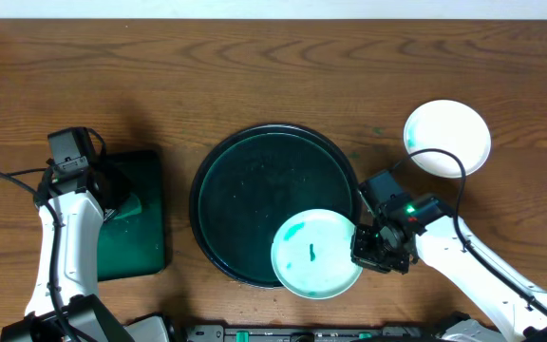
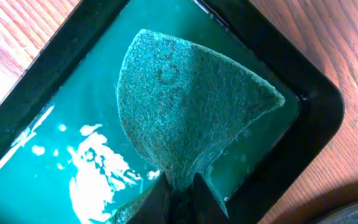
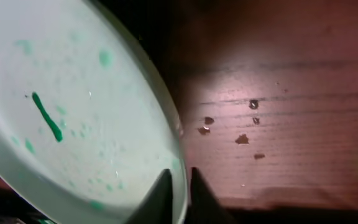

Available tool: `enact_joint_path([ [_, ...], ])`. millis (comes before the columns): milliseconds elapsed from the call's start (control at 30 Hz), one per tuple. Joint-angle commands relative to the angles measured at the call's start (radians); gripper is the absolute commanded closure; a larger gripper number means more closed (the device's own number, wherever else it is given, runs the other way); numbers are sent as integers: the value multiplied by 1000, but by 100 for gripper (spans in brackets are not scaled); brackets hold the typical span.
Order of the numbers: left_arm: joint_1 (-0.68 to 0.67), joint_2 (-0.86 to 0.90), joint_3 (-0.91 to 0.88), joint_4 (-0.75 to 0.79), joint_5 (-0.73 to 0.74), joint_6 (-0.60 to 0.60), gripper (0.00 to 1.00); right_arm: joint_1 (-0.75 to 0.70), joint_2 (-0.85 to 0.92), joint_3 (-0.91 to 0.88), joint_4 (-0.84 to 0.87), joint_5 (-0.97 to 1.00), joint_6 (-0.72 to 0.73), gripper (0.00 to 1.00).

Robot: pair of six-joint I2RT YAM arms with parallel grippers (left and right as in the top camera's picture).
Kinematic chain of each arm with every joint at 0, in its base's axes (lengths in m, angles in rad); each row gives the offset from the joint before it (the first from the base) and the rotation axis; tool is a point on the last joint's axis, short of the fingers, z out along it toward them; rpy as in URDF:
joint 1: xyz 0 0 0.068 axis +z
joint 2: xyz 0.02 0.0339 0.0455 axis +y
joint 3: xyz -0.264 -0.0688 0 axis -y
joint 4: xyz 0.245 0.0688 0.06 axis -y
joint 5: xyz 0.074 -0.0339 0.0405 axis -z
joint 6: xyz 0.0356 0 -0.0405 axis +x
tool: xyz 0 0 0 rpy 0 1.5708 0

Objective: Clean dirty plates on tray and stack at the side
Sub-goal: 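Drag the plate onto the tray center and tilt it with the right gripper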

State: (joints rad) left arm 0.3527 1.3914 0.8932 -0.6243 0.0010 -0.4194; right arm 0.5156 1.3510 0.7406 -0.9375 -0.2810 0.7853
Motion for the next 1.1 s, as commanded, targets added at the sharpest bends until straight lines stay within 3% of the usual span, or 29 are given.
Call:
enact_joint_path([
  [0,6,-6,-3,-3,-8,-5,93,16,2,-4,8,-15,6,99],
  [300,6,-6,-3,-19,-8,-16,93,16,2,-4,221,-6,-151,98],
  [533,5,-6,-3,-50,3,-27,93,16,50,-4,378,24,-155,98],
  [800,4,-6,-3,-94,18,-27,93,16,229,-1,436,28,-174,99],
  [1033,4,-6,-3,-137,18,-27,93,15,255,77,413,48,-237,99],
  [1067,4,-6,-3,-138,18,-27,93,15,255,85,414,48,-237,92],
])
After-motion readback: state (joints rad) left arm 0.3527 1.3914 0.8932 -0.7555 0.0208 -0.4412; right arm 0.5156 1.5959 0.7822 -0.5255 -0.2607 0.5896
